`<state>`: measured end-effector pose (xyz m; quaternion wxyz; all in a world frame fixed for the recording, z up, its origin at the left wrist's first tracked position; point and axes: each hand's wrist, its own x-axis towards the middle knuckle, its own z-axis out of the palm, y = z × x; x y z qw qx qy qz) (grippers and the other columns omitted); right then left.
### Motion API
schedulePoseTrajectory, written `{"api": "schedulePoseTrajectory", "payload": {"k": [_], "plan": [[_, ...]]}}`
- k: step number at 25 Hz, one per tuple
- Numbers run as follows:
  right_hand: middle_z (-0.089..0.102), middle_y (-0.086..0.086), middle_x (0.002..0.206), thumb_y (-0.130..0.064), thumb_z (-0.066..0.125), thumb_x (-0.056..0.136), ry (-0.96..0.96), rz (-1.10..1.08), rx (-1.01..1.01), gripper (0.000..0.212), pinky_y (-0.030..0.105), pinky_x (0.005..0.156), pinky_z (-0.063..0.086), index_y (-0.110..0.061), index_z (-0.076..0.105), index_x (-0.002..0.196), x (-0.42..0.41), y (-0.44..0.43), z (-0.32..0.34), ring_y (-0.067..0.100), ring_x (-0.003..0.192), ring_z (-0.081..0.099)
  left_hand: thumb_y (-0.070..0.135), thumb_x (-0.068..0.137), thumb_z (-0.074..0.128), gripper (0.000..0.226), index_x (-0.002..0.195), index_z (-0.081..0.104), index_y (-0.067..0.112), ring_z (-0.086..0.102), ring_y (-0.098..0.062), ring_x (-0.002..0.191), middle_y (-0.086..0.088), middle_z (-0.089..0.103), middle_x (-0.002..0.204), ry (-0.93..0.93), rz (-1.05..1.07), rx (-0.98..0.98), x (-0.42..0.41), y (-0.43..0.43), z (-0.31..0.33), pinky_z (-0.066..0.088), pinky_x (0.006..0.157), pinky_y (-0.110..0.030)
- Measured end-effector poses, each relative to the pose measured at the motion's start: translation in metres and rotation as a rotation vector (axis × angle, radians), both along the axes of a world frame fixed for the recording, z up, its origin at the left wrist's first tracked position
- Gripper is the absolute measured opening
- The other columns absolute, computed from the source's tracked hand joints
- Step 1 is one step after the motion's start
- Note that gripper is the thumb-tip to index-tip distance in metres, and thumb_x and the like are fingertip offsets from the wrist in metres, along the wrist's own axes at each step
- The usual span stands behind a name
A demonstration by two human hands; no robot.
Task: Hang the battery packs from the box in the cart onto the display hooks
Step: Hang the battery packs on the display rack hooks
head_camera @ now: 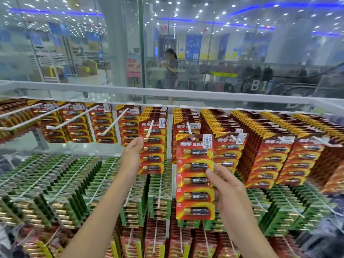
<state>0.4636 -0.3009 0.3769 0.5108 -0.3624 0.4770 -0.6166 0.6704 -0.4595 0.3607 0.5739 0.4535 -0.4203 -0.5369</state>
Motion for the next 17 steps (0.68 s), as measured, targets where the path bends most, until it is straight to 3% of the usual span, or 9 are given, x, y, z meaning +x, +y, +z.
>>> {"api": "schedulePoseTrajectory", "payload": {"k": [4, 11, 15, 17], "plan": [[0.079, -0.002, 0.110, -0.032, 0.068, 0.095, 0.037, -0.037, -0.027, 0.016, 0.051, 0.095, 0.056, -0.036, 0.079, 0.105, 0.001, -0.005, -0.004, 0.026, 0.103, 0.075, 0.042, 0.109, 0.049, 0.035, 0.118, 0.073, 0.019, 0.078, -0.032, 0.098, -0.008, 0.080, 0.108, -0.023, 0.014, -0.015, 0.001, -0.002, -0.005, 0.058, 0.094, -0.061], [0.079, 0.000, 0.108, -0.029, 0.059, 0.104, 0.073, -0.124, 0.000, 0.016, 0.054, 0.092, 0.059, -0.030, 0.074, 0.111, 0.018, -0.050, -0.006, 0.026, 0.101, 0.075, 0.046, 0.102, 0.061, 0.027, 0.103, 0.079, 0.026, 0.076, -0.029, 0.101, -0.003, 0.080, 0.105, -0.071, 0.074, -0.097, 0.007, 0.002, -0.008, 0.057, 0.097, -0.058], [0.079, -0.010, 0.089, -0.026, 0.056, 0.106, 0.068, -0.188, -0.027, 0.017, 0.032, 0.065, 0.062, -0.030, 0.072, 0.105, 0.024, -0.079, -0.004, 0.011, 0.079, 0.077, 0.048, 0.103, 0.058, 0.027, 0.105, 0.079, 0.030, 0.076, -0.025, 0.102, 0.002, 0.080, 0.104, -0.125, 0.098, -0.141, 0.006, 0.001, -0.011, 0.058, 0.095, -0.055], [0.080, -0.008, 0.091, -0.026, 0.054, 0.107, 0.070, -0.220, -0.014, 0.017, 0.039, 0.070, 0.063, -0.028, 0.071, 0.111, 0.027, -0.090, -0.009, 0.015, 0.081, 0.077, 0.048, 0.104, 0.057, 0.027, 0.108, 0.078, 0.031, 0.076, -0.021, 0.100, 0.005, 0.080, 0.102, -0.165, 0.124, -0.162, 0.005, 0.002, -0.013, 0.060, 0.093, -0.051]]}}
